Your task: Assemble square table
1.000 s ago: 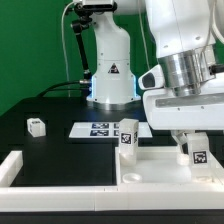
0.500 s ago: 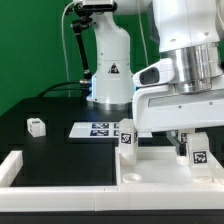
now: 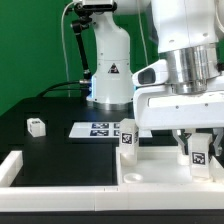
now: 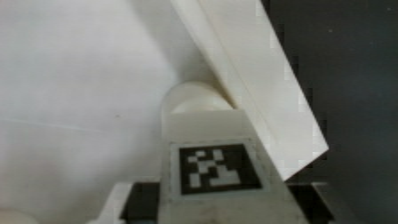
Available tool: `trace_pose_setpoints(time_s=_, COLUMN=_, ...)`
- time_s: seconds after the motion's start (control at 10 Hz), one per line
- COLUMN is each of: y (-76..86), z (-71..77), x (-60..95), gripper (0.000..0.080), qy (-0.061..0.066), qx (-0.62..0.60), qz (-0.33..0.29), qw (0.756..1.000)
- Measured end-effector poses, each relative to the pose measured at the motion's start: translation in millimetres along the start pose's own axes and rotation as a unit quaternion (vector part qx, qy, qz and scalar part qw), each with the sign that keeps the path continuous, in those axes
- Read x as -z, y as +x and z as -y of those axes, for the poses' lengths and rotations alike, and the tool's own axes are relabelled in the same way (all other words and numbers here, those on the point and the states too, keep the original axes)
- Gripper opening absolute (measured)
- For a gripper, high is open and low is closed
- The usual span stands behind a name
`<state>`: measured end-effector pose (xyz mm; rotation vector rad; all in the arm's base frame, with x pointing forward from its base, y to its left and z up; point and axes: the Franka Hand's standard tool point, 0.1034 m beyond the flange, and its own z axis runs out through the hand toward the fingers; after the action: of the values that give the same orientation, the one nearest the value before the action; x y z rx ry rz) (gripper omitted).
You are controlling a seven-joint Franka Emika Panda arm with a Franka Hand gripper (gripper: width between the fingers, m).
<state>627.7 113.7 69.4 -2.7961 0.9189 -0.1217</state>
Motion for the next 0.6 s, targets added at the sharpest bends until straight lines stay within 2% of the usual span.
trace_pose_setpoints(time_s=0.1, y=-2.4, z=0.2, x=-0.7, gripper=0.0288, qy=-0.005, qx=-0.105, qz=0.003, qw=0.994)
trace_pose_setpoints(time_s=0.2, y=-5.8, z=1.7, x=-2.3, gripper=0.0288, qy=-0.004, qx=-0.234, qz=0.007, qw=0.972)
trace_pose_setpoints(time_s=0.3, y=-7.4, z=3.9, x=-3.9, gripper=0.0288, qy=0.007, qx=-0.338, qz=0.012, qw=0.941)
trace_pose_setpoints(time_s=0.4, y=-5.8, z=2.6, x=-3.8, gripper=0.0288, qy=0.023, qx=-0.408, qz=0.017, qw=0.913)
trace_pose_setpoints(time_s=0.5, y=-5.3, z=2.1, x=-3.7, gripper=0.0288, qy=0.027, qx=-0.444, qz=0.019, qw=0.895)
trace_pose_setpoints(time_s=0.6, y=-5.6, z=2.2, x=-3.7, gripper=0.0288, qy=0.026, qx=-0.456, qz=0.02, qw=0.889)
